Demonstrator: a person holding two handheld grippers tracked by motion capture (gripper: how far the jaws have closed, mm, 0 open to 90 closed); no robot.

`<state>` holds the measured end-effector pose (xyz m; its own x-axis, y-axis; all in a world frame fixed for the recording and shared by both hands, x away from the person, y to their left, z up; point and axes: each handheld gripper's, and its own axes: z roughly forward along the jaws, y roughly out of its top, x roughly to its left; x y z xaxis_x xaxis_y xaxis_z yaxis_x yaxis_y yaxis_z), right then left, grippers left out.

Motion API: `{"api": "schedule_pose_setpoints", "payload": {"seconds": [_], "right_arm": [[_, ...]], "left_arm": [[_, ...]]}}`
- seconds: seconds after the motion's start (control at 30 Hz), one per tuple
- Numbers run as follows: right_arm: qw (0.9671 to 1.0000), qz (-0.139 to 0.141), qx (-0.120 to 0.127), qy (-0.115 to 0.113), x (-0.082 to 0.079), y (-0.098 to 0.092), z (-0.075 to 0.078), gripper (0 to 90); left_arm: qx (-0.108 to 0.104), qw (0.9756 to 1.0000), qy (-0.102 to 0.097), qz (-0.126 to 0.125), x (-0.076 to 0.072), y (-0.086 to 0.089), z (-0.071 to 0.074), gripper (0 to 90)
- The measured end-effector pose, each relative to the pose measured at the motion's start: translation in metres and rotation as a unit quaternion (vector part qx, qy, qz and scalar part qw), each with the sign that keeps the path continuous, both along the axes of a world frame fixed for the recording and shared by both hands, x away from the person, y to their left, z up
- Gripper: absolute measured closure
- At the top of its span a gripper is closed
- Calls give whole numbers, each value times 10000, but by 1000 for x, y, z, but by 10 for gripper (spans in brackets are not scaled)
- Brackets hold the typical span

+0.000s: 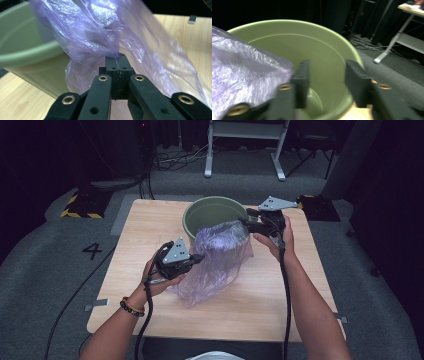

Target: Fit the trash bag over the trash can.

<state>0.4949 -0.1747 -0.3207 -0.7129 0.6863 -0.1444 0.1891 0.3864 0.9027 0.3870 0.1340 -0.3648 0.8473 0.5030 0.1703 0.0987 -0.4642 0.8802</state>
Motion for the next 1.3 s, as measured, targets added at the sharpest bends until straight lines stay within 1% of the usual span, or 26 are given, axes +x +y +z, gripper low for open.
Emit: {"api": "schedule_pose_setpoints", "payload": {"seconds": [0.03,0.1,0.13,0.2,0.27,0.37,0.43,0.47,0.5,0.53,0.6,0.63,0.67,0.73,0.77,0.8,0.83,0.9,0.93,0.97,1.0,1.03,1.07,1.2,1.27,1.3], "right_arm": [[10000,35,-6,14,-2,-3,2,445],[9999,4,104,-52,-8,-10,6,403],[9998,17,165,-65,-10,-15,8,369],[9995,28,297,-144,-15,-24,12,354],[9990,-26,316,-300,-21,-34,16,322],[9981,300,432,-309,-29,-43,19,312],[9955,733,498,-346,-39,-46,19,292],[9940,905,503,-356,-43,-45,19,289],[9918,1135,455,-377,-49,-43,17,281],[9904,1265,402,-380,-52,-41,15,265],[9863,1601,186,-362,-59,-33,10,241],[9843,1721,17,-389,-62,-27,7,236],[9836,1746,-155,-432,-64,-21,4,224],[9820,1805,-378,-413,-65,-13,-1,233],[9811,1843,-469,-363,-64,-9,-5,268],[9809,1846,-522,-332,-63,-6,-7,336],[9805,1851,-591,-311,-62,-4,-9,443],[9803,1827,-681,-302,-60,-1,-11,578],[9804,1831,-645,-344,-59,-1,-11,696],[9794,1894,-633,-301,-58,-1,-9,722],[9793,1910,-613,-280,-57,0,-8,796],[9793,1910,-613,-280,-57,0,-8,796],[9795,1869,-665,-354,-55,1,-5,900],[9816,1717,-760,-361,-47,5,-1,900],[9833,1647,-715,-310,-41,7,1,900],[9853,1559,-635,-290,-37,8,3,900]], "left_arm": [[-87,10000,-6,22,0,2,3,900],[-242,9997,8,73,2,6,10,900],[-283,9995,-9,119,3,8,13,900],[-356,9992,-7,188,5,11,19,900],[-394,9990,10,205,7,12,21,900],[-365,9990,21,259,12,11,25,900],[-368,9990,24,261,13,10,26,900],[-353,9990,9,273,14,9,27,900],[-337,9991,12,276,15,8,27,900],[-327,9991,14,273,16,7,28,900],[-316,9990,-14,305,19,6,30,900],[-326,9990,-18,308,20,6,31,900],[-332,9989,-25,317,21,5,32,900],[-334,9989,-37,334,22,5,33,900],[-340,9988,-54,342,24,5,35,900],[-331,9988,-61,364,25,6,36,900],[-339,9988,-45,364,27,6,37,900],[-354,9987,-17,370,29,7,38,900],[-350,9987,-11,382,31,7,39,900],[-342,9986,4,398,32,8,40,900],[-342,9986,4,398,32,8,40,900],[-357,9986,21,393,34,8,42,900],[-323,9986,23,411,37,9,44,900],[-259,9984,33,498,46,10,48,900],[-315,9982,111,499,52,13,50,900],[-319,9981,125,516,54,13,50,900]]}}
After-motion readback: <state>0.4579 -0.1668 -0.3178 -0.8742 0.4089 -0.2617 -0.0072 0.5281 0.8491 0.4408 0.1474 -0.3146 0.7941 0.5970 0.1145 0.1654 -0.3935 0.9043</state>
